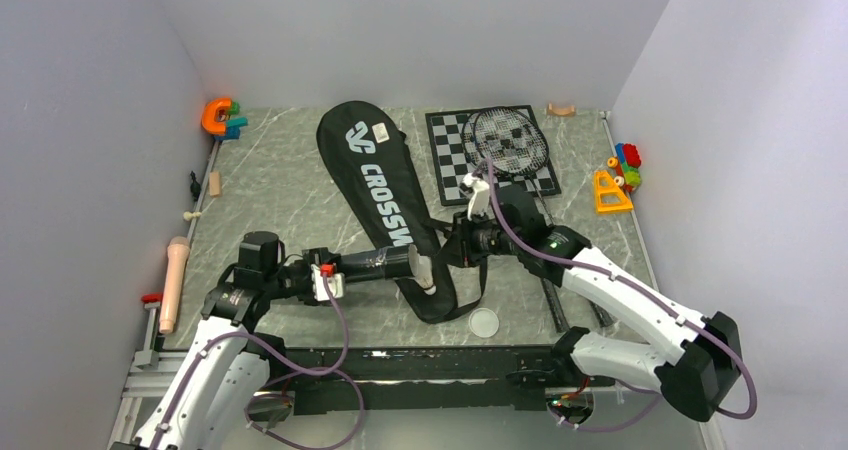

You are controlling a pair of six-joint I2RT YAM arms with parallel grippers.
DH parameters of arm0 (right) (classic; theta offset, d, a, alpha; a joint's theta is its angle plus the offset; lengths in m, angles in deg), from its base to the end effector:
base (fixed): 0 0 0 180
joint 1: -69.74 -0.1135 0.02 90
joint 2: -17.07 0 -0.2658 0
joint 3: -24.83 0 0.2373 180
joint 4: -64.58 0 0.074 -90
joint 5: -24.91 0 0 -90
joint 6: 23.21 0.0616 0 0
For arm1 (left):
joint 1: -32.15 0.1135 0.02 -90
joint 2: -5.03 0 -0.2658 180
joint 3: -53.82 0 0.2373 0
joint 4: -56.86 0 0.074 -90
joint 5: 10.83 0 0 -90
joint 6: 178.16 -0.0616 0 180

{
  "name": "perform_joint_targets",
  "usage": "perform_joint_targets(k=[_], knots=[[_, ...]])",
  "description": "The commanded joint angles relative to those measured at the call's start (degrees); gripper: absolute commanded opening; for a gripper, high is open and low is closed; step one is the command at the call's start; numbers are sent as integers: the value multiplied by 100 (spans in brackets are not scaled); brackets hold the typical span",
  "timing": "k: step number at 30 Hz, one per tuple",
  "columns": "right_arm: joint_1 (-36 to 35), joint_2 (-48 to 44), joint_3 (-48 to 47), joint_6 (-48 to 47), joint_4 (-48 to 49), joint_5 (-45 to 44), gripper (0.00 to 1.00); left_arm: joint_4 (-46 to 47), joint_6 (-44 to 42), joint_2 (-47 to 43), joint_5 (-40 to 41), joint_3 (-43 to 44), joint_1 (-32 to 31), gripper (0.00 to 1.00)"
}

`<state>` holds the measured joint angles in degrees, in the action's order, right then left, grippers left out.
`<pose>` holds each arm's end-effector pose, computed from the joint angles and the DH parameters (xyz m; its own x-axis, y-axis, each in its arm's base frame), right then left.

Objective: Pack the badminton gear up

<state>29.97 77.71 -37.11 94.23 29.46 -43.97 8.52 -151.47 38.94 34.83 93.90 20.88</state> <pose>0.1673 0.1681 0.2774 -0.7607 -0.0738 -0.6449 -0.5367 0.6304 0.5608 0.1120 -0.0662 0.2080 0.2830 0.5952 -0.7521 0.8792 0.1524 0.4514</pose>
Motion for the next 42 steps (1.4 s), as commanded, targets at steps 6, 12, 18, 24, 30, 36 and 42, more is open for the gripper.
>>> perform_joint_targets(k=[6, 12, 18, 24, 30, 36, 42], knots=[[-311, 404, -509, -440, -596, -667, 45, 84, -256, -44, -247, 189, -25, 0], [-226, 649, -503, -55, -642, -1610, 69, -30, 34, -217, -75, 220, -25, 0], [15, 1952, -1242, 385, -756, -1730, 70, -625, 56, -737, 59, 398, 36, 0], [96, 3370, -2425, 395, -1318, -1492, 65, -1075, -141, -1180, 70, 246, 46, 0], [82, 4050, -2885, 358, -1633, -1464, 61, -1081, -104, -1272, -7, 226, 50, 0], [-12, 4464, -2922, 301, -1773, -1409, 55, -997, -153, -1245, -48, 181, 54, 0], [-99, 4611, -2789, 375, -1570, -1152, 54, -893, -174, -1171, -79, 128, 54, 0]])
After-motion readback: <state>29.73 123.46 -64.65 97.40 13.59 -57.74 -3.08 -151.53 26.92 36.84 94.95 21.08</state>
